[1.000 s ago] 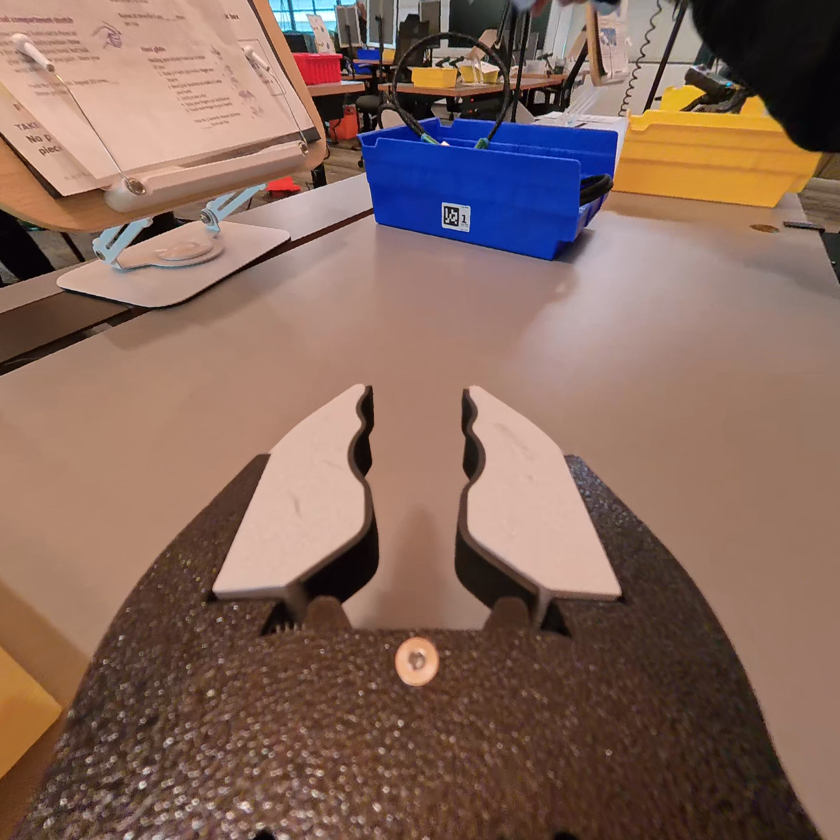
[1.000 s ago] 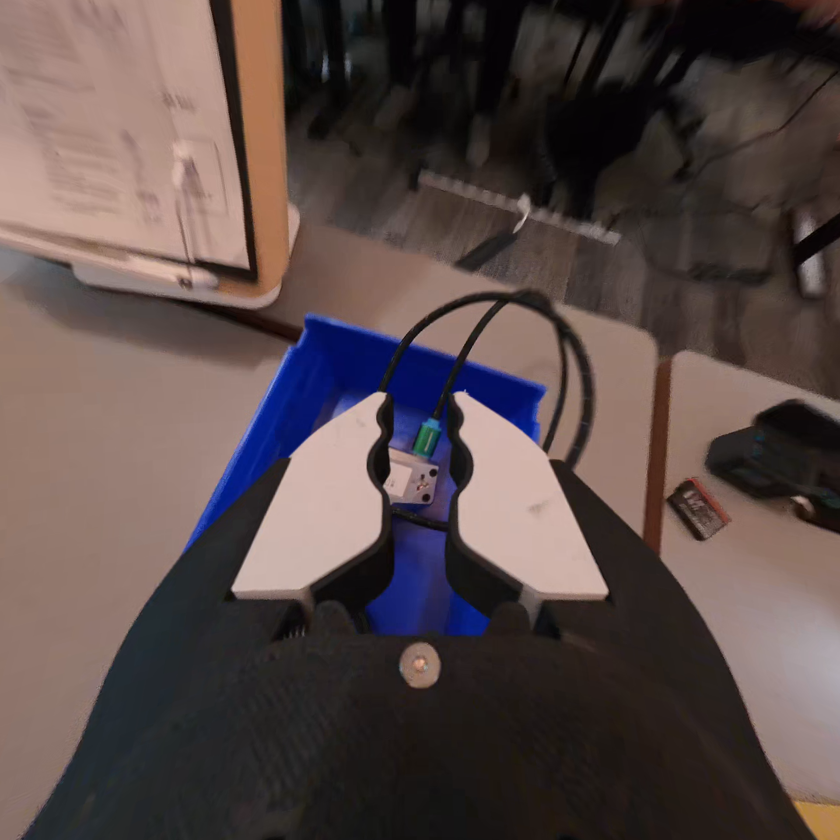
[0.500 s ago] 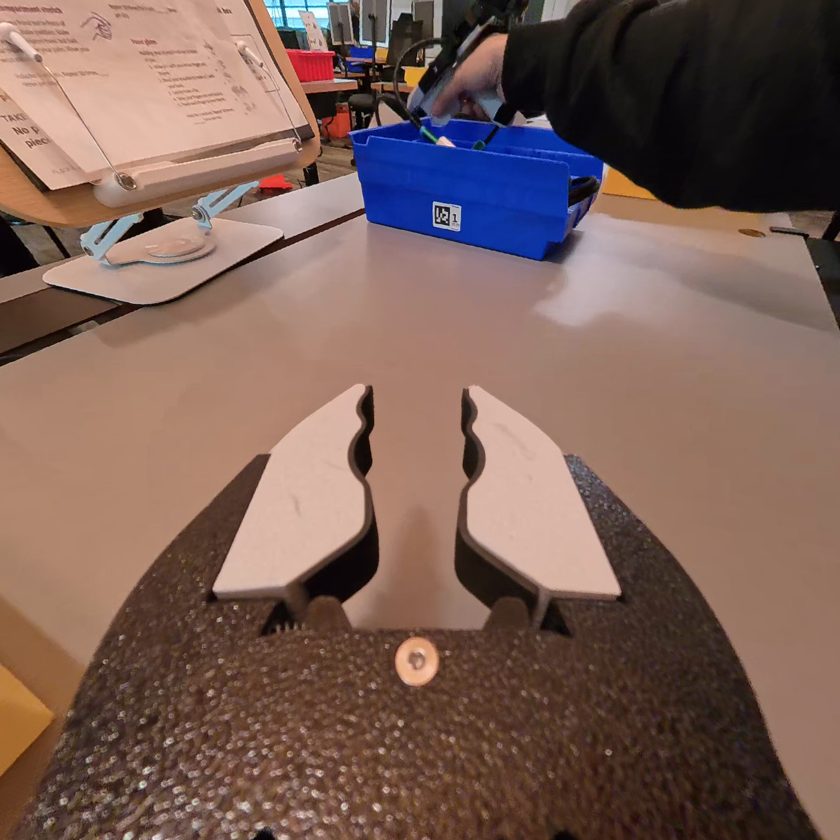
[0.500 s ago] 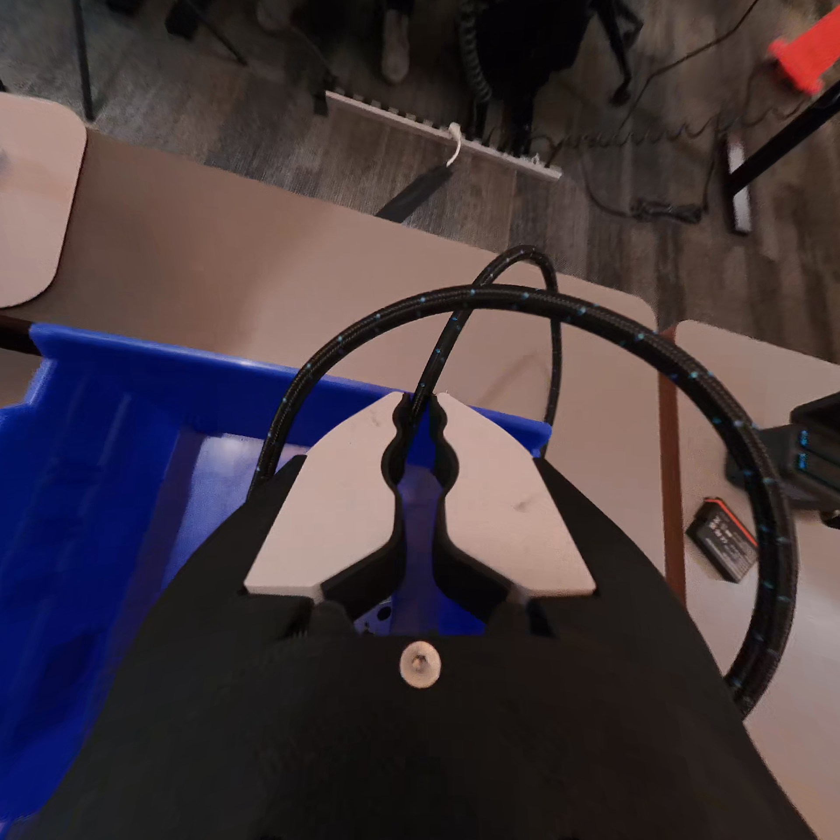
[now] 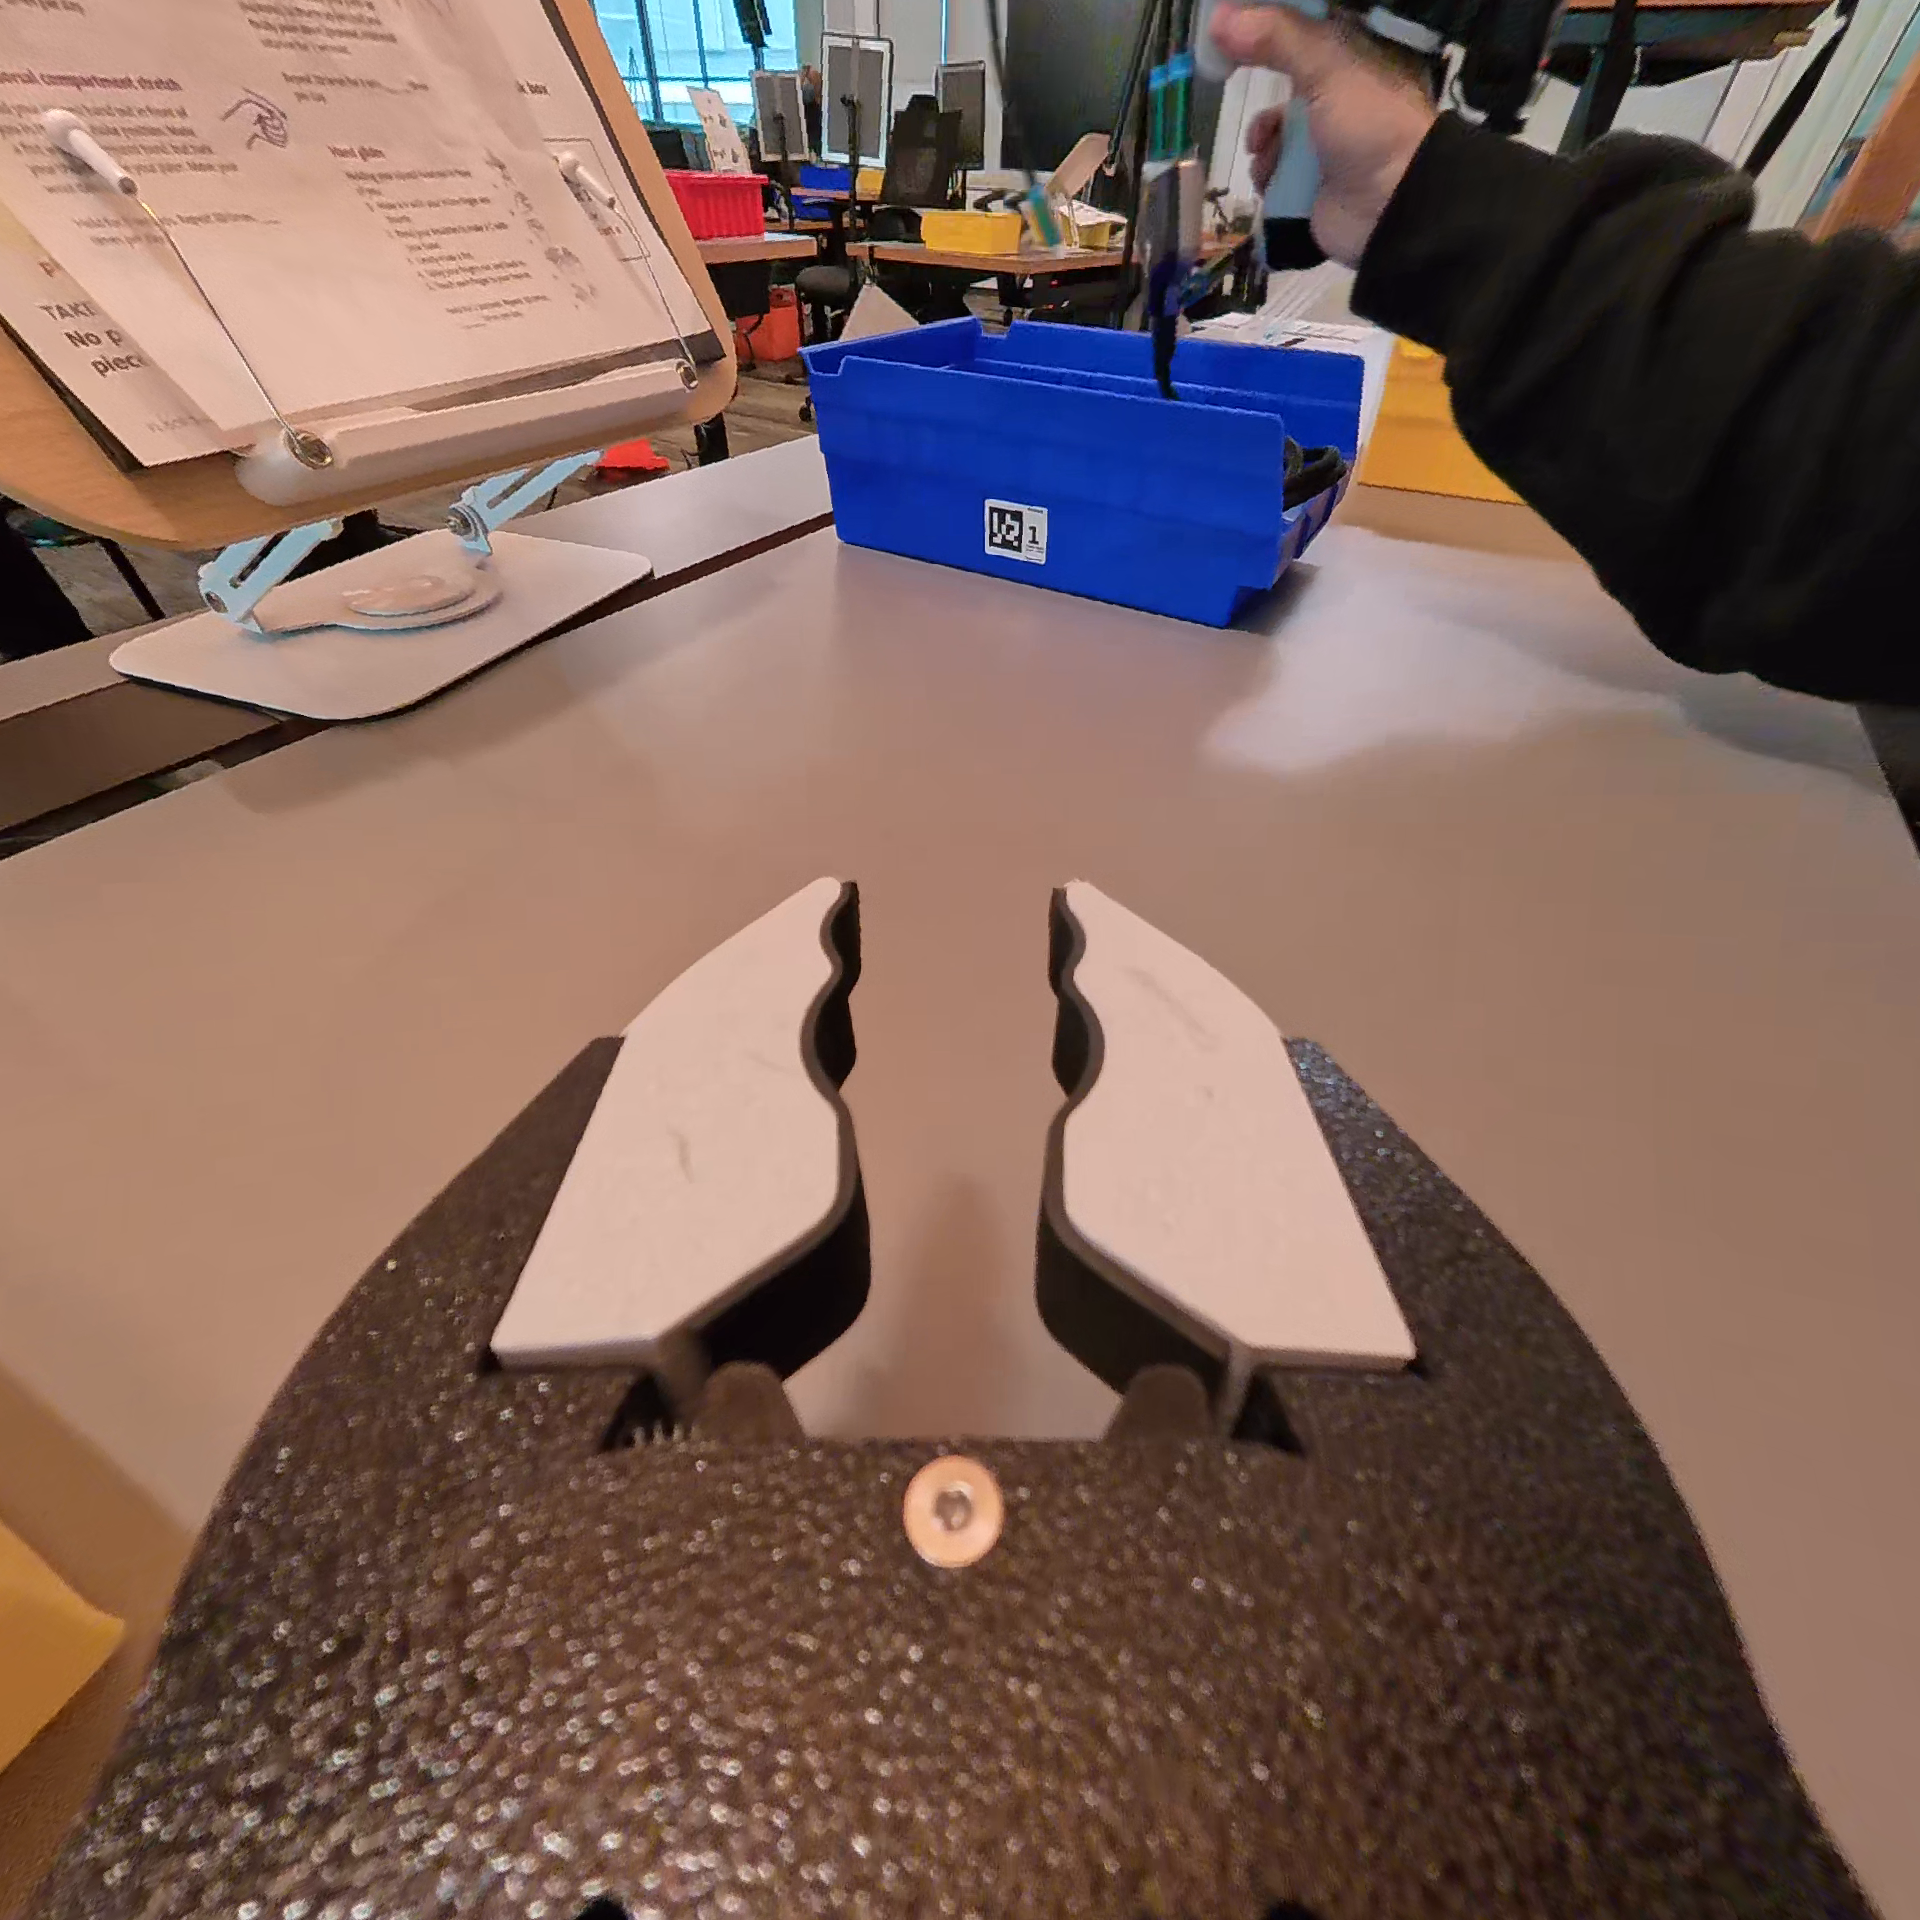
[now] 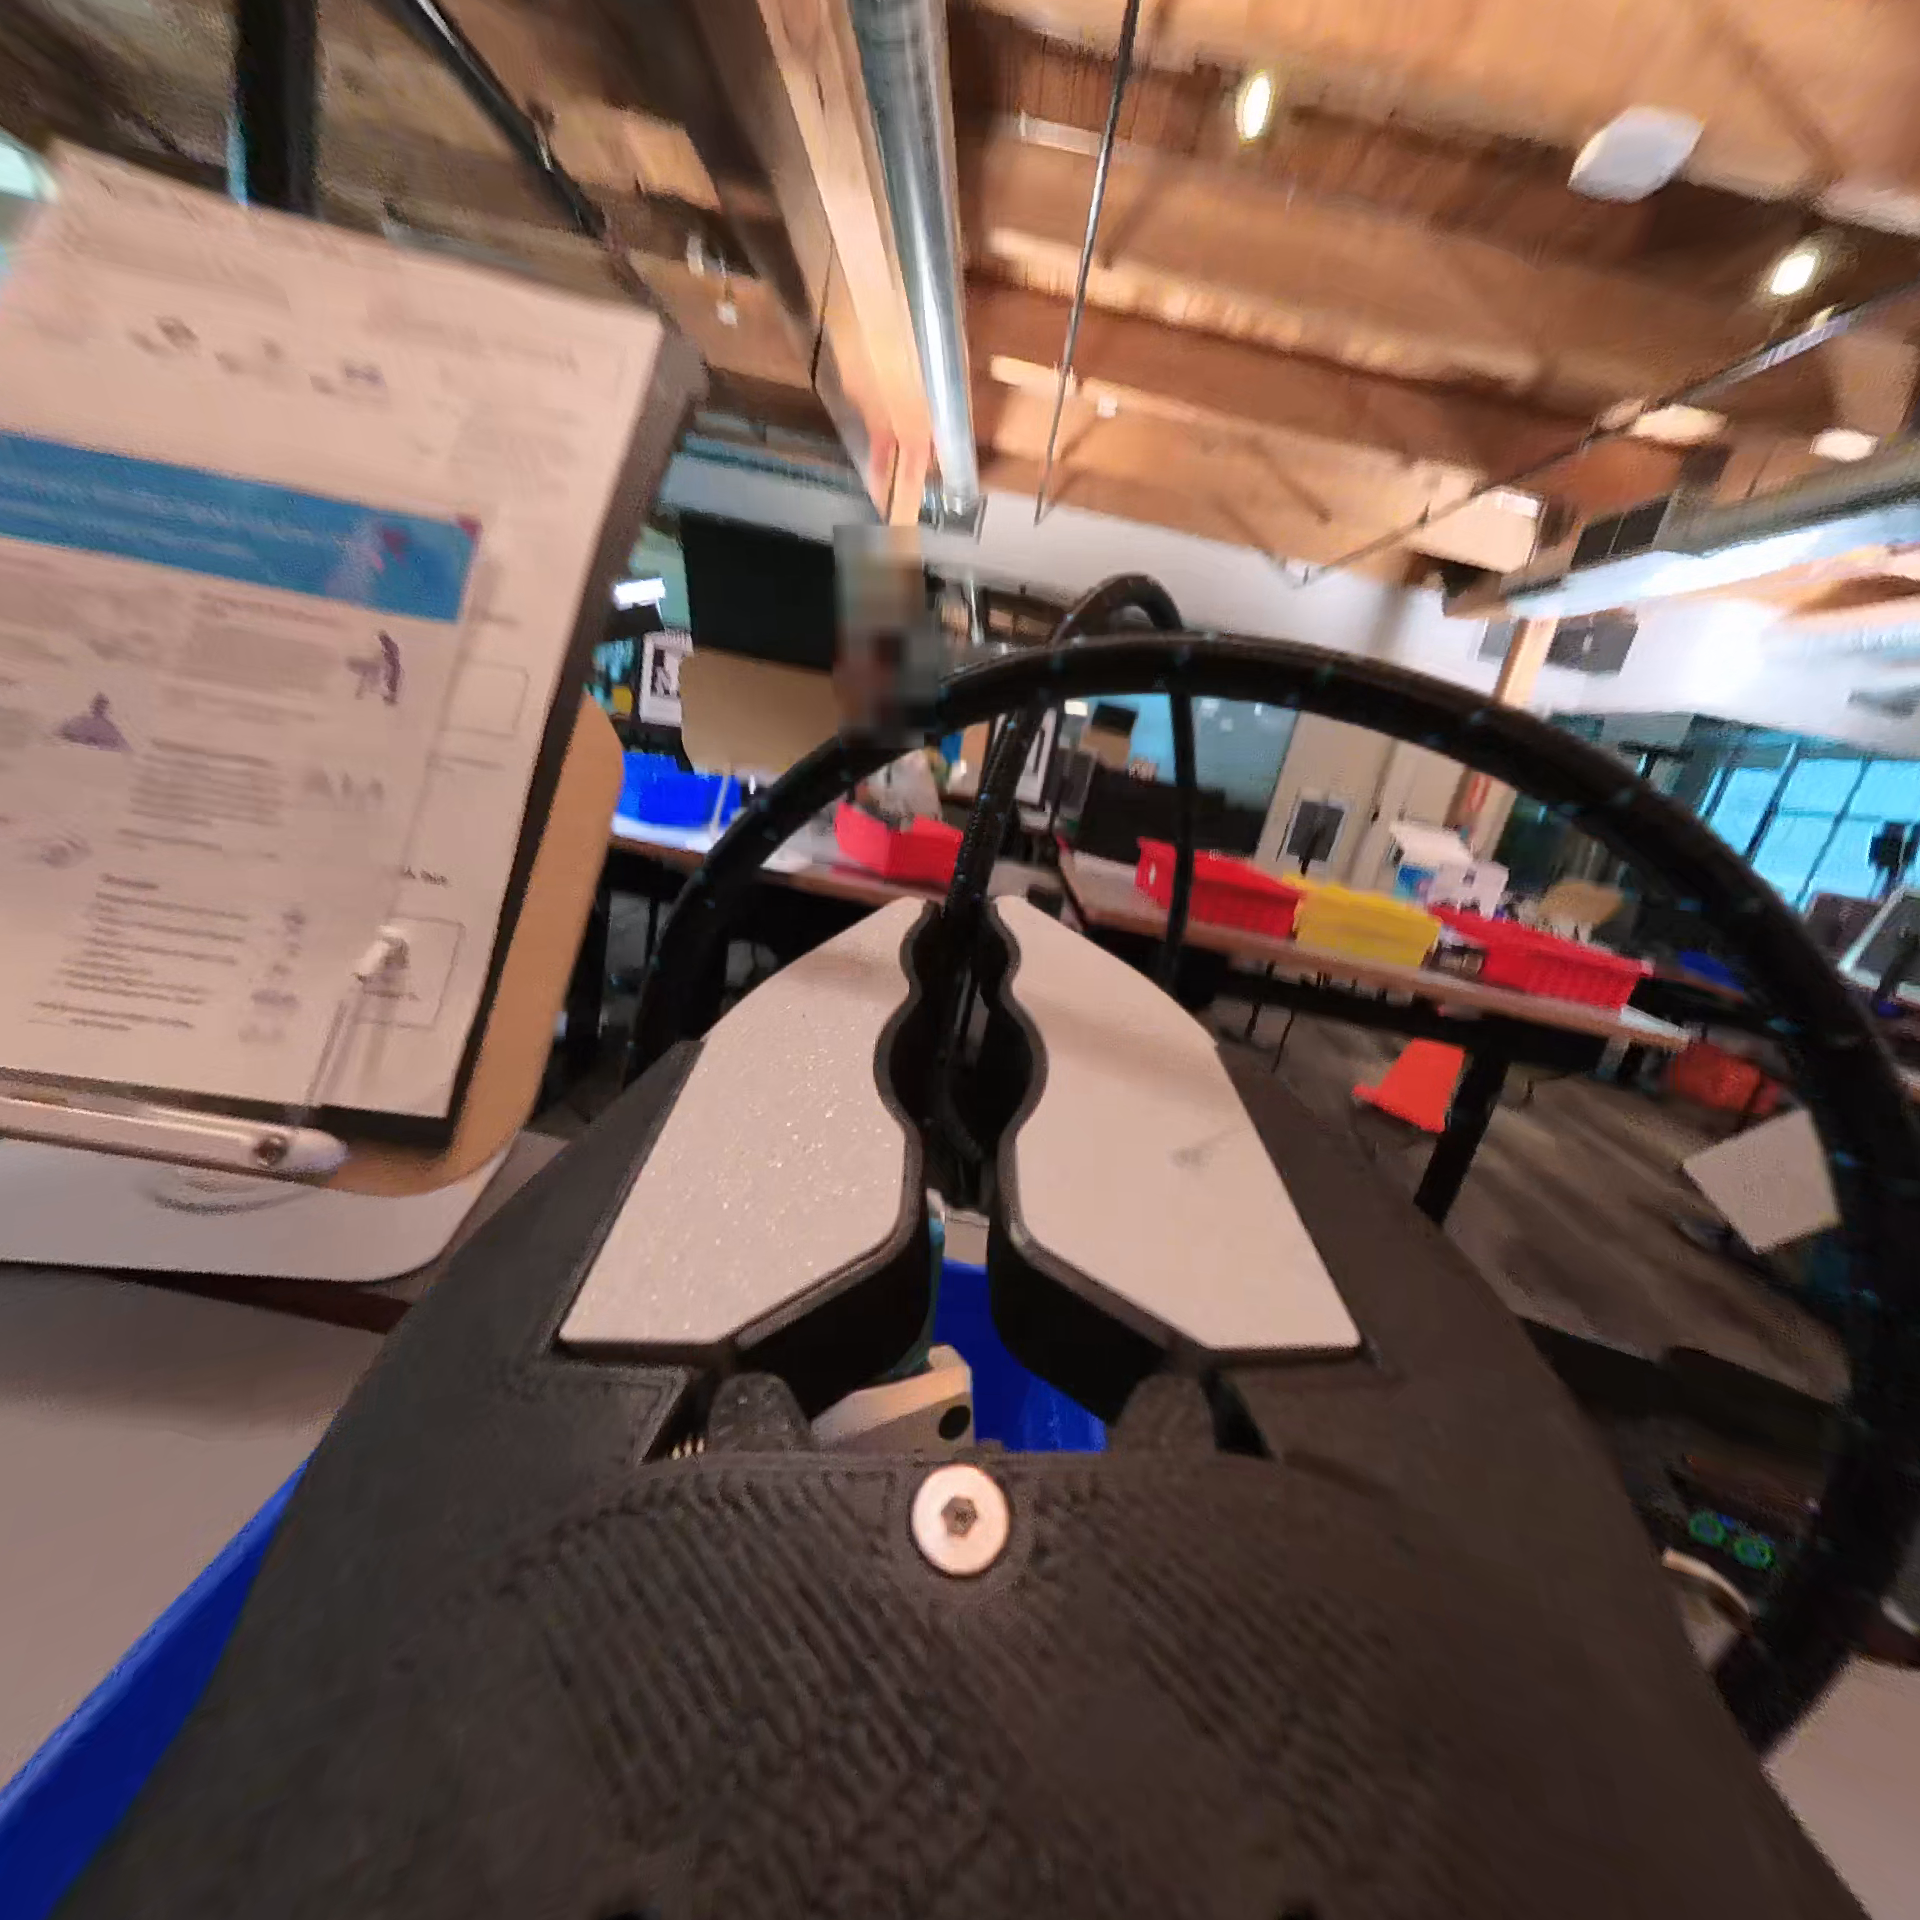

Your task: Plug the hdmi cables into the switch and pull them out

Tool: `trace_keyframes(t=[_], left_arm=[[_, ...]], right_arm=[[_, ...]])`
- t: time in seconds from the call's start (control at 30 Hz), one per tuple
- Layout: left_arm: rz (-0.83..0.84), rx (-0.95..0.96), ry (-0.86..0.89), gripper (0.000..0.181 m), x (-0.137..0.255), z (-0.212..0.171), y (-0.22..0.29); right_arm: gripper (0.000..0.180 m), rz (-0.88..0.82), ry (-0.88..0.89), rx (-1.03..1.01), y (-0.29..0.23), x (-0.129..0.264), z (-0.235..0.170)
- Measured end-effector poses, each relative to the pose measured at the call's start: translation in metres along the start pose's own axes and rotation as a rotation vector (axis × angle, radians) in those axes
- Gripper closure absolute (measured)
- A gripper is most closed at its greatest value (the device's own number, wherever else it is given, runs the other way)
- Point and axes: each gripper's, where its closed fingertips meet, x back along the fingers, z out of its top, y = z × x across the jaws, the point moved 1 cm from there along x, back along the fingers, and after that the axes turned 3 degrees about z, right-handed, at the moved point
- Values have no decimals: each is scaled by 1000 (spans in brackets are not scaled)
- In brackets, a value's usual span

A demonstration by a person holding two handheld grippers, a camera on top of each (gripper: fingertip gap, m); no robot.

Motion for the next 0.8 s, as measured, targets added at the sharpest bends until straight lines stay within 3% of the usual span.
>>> trace_keyframes(t=[0.17, 0.33, 0.5, 0.6, 0.73, 0.8], left_arm=[[5, -5, -1, 146, 0, 0, 0], [13, -13, 3, 146, 0, 0, 0], [21, -19, 9, 146, 1, 1, 0], [22, -20, 18, 147, 1, 2, 0], [20, -19, 22, 147, 2, 2, 0], [19, -20, 26, 147, 2, 2, 0]], right_arm=[[173, 113, -121, -79, -13, 15, -11], [173, 306, -311, -356, -29, 0, -48], [173, 202, -485, -499, -11, -18, -88], [171, 186, -547, -699, -13, -22, -103], [140, 232, -705, -753, -37, -13, -119], [146, 405, -831, -730, -64, 3, -122]])
